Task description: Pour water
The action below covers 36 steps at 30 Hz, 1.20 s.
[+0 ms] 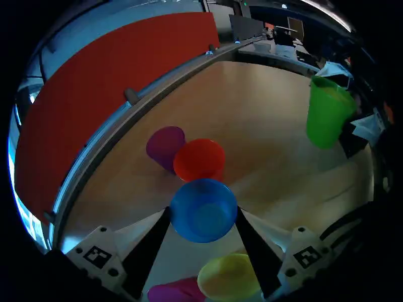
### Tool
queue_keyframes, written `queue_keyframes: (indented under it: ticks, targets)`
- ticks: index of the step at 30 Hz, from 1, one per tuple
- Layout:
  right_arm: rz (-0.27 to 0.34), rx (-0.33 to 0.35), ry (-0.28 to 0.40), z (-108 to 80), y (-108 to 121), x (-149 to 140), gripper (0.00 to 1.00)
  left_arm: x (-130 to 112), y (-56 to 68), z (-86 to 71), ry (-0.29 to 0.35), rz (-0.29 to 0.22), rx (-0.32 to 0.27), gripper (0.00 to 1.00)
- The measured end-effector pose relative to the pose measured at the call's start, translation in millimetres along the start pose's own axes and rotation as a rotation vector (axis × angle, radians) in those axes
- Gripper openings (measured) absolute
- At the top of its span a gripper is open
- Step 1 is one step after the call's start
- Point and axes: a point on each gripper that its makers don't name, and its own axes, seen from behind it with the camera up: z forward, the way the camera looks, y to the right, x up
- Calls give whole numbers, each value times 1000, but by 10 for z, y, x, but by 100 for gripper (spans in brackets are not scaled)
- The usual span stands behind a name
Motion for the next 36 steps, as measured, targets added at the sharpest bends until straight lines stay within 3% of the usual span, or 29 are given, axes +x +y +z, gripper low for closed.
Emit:
queue_keyframes:
  ticks: [8,13,26,36]
  targets:
    - [-10,2,7,-18,-43,64,94,149,-26,-250,94,-21,18,90]
    - [-17,3,14,-43,-84,121,93,221,22,-473,163,-48,22,90]
    - [-34,15,36,-103,-267,311,94,420,122,-1055,385,-165,36,90]
    - [-38,20,45,-174,-396,392,94,402,146,-1493,531,-255,46,90]
